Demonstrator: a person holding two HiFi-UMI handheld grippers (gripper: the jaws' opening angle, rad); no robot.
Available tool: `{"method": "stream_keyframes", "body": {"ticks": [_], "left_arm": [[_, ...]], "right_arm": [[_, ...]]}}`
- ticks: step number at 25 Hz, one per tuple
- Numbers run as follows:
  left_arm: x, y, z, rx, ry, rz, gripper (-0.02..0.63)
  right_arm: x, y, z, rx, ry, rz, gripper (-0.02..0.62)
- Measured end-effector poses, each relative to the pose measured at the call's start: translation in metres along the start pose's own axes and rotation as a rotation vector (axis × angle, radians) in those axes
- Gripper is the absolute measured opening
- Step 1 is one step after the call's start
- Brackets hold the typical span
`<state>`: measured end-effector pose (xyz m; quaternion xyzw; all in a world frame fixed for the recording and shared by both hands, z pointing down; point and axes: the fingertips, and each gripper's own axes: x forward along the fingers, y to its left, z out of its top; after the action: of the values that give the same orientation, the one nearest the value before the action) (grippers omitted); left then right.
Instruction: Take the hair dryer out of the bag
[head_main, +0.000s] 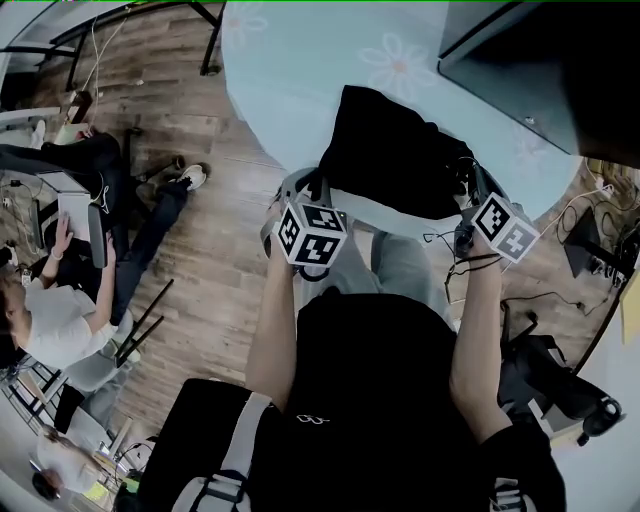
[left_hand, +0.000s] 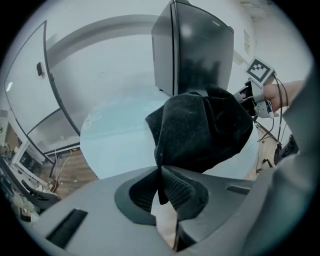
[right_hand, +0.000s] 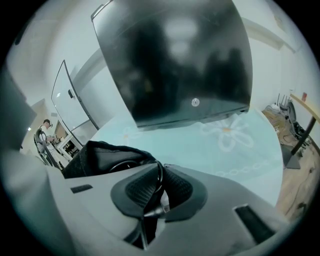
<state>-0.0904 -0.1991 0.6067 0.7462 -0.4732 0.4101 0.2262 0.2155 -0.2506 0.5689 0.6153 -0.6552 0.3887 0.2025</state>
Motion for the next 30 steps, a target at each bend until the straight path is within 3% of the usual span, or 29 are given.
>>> {"method": "stream_keyframes", "body": {"ticks": [15,26,28,30], "left_arm": [[-0.004,0.061,0.045,-0.050,-0.095,0.121,0.028],[-0.006,0.080,0.064,-0.064,-0.120,0.194,0.029],[-0.008,0.090,0.062,-0.093,-0.115,0.253,0.029],[-0.016,0.122,0.051,-0.127,-0.081,0.380,0.011]], "right_arm": [[-0.029,-0.035,0.066,-0.007,-0.113,-0.048,0.038],[-0.032,-0.053,0.090,-0.016,-0.129,-0.006,0.037],[-0.033,-0.063,0.092,-0.018,-0.129,-0.015,0.037],[-0.036,-0.076,0.094,-0.008,-0.132,-0.039,0.037]]}}
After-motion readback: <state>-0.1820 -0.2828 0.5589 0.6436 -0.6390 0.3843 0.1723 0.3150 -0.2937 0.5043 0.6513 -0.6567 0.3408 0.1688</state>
